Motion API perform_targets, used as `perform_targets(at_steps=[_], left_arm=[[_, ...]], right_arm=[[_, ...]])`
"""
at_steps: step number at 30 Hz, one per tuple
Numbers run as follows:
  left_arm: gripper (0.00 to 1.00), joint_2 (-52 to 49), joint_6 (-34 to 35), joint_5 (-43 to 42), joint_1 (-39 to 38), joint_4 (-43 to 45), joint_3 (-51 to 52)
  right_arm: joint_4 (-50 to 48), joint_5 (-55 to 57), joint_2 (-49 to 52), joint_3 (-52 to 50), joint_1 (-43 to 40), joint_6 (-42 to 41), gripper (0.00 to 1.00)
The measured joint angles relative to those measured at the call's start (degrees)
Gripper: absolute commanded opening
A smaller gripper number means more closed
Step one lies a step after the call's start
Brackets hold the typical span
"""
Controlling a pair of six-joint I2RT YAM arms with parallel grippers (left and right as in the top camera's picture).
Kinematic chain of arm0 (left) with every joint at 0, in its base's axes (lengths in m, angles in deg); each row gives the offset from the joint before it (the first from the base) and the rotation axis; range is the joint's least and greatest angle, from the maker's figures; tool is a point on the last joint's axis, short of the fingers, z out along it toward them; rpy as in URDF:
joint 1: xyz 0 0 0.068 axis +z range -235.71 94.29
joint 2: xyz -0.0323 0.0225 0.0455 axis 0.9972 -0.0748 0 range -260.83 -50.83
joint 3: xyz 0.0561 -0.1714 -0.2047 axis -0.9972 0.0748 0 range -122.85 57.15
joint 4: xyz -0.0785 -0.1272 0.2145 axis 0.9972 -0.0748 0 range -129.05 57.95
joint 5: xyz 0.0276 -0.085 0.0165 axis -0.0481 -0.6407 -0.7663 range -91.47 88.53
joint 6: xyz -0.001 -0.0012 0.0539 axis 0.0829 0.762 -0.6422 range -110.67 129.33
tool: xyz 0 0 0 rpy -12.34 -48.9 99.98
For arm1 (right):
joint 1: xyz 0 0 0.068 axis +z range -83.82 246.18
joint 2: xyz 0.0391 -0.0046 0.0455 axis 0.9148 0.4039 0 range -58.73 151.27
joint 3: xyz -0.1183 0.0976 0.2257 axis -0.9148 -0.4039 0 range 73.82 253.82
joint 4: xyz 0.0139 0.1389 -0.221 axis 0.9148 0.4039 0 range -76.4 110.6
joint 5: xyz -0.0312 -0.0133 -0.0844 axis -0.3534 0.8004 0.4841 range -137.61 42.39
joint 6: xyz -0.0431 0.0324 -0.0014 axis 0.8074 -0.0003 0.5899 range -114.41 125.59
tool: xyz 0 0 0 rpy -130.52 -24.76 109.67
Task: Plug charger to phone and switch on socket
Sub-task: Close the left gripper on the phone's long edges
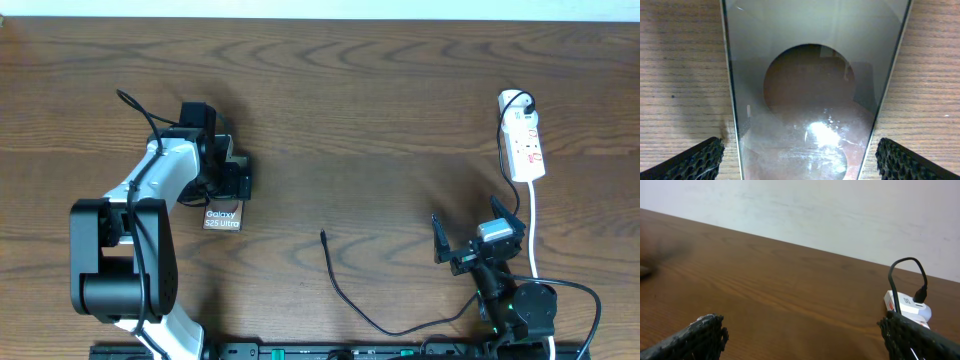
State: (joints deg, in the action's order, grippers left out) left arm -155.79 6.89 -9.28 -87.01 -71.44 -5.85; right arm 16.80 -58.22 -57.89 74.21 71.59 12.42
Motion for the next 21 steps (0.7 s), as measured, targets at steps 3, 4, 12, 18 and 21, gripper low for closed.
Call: perform_targets(at_steps=[3,4,12,18,21], left_arm=[[0.98,0.0,0.0,0.5,0.0,0.57,0.04],[0.98,0.0,0.0,0.52,0.0,0.92,0.2],[0.98,0.09,-0.17,1.27,-0.04,2.71,1.88],[0.98,0.13,-0.2,1.4,-0.07,2.86,1.92],[0.98,0.13,-0.2,1.4,-0.07,2.89,1.92]], right_arm=[[0.0,0.0,0.0,0.0,0.0,0.0,0.99],[0.0,0.0,0.0,0.0,0.0,0.0,0.99],[0.0,0.0,0.0,-0.02,0.0,0.0,0.99],[0.0,0.0,0.0,-0.02,0.0,0.0,0.99],[0.0,0.0,0.0,-0.02,0.0,0.0,0.99]])
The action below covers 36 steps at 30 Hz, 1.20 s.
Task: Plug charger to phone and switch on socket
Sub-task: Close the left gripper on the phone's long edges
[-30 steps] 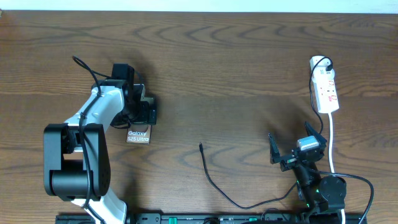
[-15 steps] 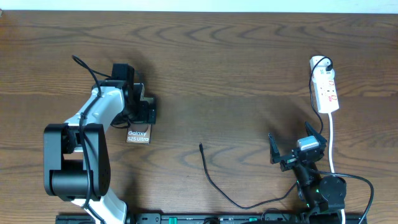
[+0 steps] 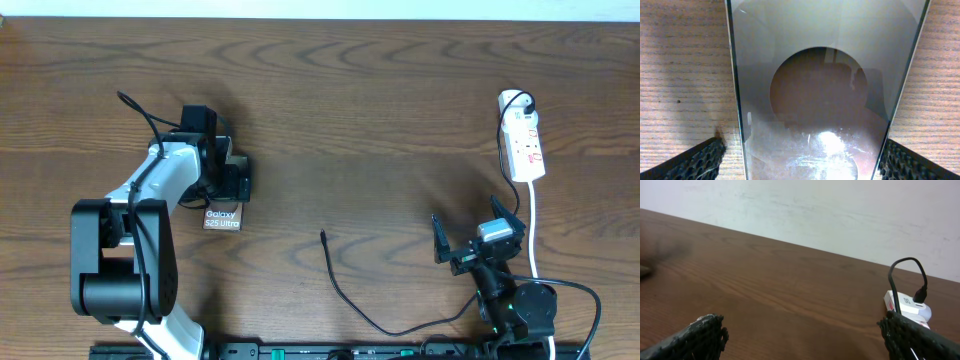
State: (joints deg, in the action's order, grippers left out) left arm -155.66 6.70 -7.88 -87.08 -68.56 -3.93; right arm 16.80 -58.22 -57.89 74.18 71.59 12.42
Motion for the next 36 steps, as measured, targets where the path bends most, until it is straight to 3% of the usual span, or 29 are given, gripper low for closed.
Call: perform_targets(at_steps=[36], left_arm=[[0.98,0.37,-0.42,1.25,-1.49,1.03,0.85]], right_arm=[[0.0,-0.02,0.0,0.0,0.0,0.0,0.99]])
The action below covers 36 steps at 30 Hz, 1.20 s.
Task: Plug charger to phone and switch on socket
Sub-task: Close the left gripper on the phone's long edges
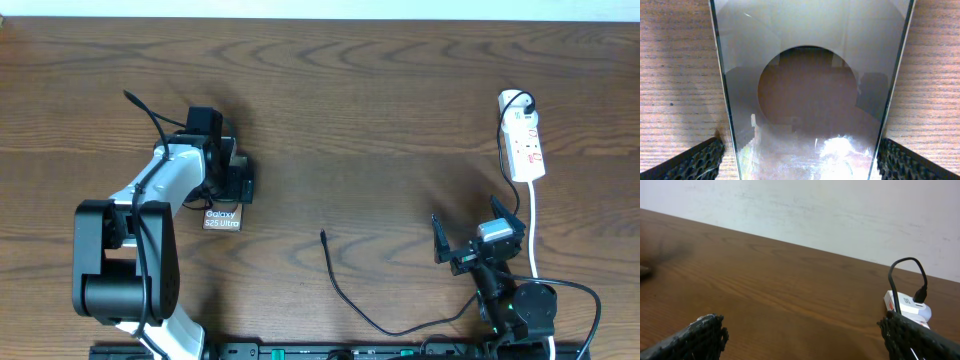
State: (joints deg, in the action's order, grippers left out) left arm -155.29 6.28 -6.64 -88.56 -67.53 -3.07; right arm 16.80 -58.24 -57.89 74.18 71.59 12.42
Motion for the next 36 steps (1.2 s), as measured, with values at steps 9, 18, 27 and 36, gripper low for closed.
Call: perform_targets(at_steps=[9,18,27,36], left_arm=[[0.98,0.79,0.0,0.31,-0.11,1.7,1.38],[0.98,1.09,-0.02,0.83,-0.26,2.43,1.9],[0.98,1.09,-0.04,0.9,-0.26,2.49,1.92],[0.98,1.09,-0.02,0.87,-0.26,2.54,1.92]], right_arm=[[0.0,0.02,0.0,0.02,0.0,0.0,0.99],[0.0,0.02,0.0,0.02,0.0,0.0,0.99],[0.0,0.02,0.0,0.0,0.0,0.0,0.99],[0.0,0.02,0.0,0.0,0.0,0.0,0.99]])
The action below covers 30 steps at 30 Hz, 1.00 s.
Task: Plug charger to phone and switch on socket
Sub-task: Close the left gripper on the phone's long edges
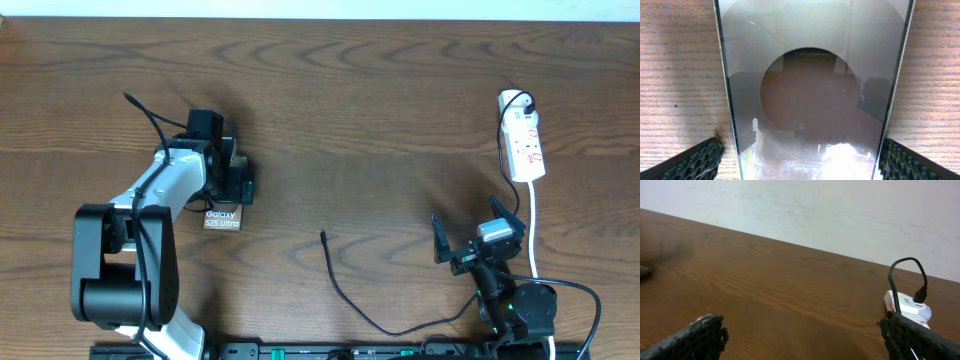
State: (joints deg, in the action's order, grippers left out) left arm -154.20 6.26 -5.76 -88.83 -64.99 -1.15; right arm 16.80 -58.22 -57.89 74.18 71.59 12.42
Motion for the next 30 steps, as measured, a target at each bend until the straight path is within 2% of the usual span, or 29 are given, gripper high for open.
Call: perform_targets(at_steps=[16,30], left_arm=[[0.85,0.0,-0.22,0.2,0.02,0.15,0.07],[0.79,0.0,-0.22,0.17,0.0,0.2,0.04]], right_arm=[[0.0,0.0,0.0,0.0,0.0,0.0,0.99],[0.0,0.0,0.0,0.0,0.0,0.0,0.99]])
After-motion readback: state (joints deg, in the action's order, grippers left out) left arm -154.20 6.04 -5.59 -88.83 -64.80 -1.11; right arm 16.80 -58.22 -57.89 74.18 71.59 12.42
